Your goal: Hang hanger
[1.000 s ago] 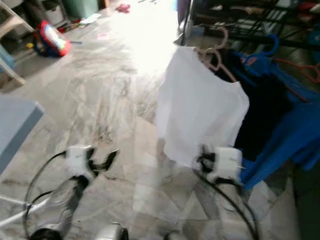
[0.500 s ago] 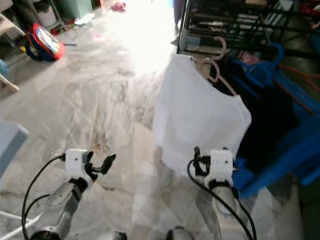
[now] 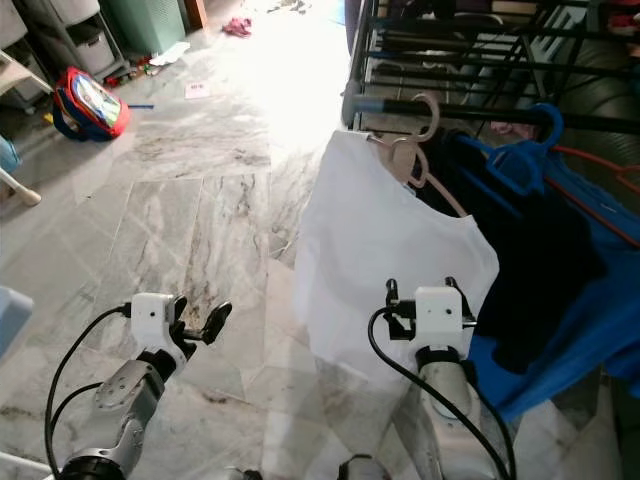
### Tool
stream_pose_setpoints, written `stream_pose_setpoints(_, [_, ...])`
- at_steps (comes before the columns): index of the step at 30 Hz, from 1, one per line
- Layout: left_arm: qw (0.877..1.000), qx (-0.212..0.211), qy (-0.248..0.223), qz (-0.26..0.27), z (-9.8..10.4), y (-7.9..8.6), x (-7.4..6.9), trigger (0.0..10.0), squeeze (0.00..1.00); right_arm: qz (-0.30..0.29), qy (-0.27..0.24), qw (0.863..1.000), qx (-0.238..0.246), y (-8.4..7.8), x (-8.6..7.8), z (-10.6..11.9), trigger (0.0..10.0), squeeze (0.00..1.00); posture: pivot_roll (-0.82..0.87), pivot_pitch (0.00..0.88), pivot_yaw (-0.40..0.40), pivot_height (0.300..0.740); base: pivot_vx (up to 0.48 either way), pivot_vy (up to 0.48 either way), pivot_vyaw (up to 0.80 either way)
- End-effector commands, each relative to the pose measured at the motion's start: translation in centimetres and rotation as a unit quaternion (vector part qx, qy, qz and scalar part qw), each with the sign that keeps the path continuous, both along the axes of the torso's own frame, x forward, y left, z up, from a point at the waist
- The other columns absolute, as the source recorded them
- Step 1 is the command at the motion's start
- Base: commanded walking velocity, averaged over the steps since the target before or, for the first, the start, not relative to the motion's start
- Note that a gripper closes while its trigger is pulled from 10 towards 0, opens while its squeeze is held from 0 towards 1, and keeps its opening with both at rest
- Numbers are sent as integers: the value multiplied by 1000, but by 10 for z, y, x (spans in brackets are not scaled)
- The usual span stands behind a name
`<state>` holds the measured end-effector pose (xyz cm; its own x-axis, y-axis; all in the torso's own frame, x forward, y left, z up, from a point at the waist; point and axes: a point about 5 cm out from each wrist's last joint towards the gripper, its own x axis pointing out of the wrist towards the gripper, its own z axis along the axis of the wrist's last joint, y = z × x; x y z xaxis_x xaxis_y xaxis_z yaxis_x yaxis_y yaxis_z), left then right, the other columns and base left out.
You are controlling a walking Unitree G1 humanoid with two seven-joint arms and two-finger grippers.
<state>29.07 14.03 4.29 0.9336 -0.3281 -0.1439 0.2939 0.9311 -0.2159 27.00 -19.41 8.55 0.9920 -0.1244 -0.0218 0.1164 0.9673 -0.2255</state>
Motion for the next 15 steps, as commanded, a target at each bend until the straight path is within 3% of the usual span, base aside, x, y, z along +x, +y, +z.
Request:
stream_pose_setpoints(1, [1000,15,13,10,-7,12,-5,10000,0,3,-26,999,-18,7,3,12,10000,0,15,205,25,740,251,0,0])
stream_pose_setpoints(5, [1000,14,13,12,-7,13,-5,10000,0,22,-40,999,-9,12,6,18,10000,0,15,206,24,740,254,0,0])
stream_pose_setpoints(9, [1000,15,13,13,-7,13,-5,10000,0,22,-54,998,-39,13,9,25,10000,0,15,207,23,740,254,0,0])
stream_pose_setpoints(15, [1000,15,15,13,-8,13,-6,10000,0,45,-64,995,-55,19,10,35,10000,0,16,205,20,740,0,0,0])
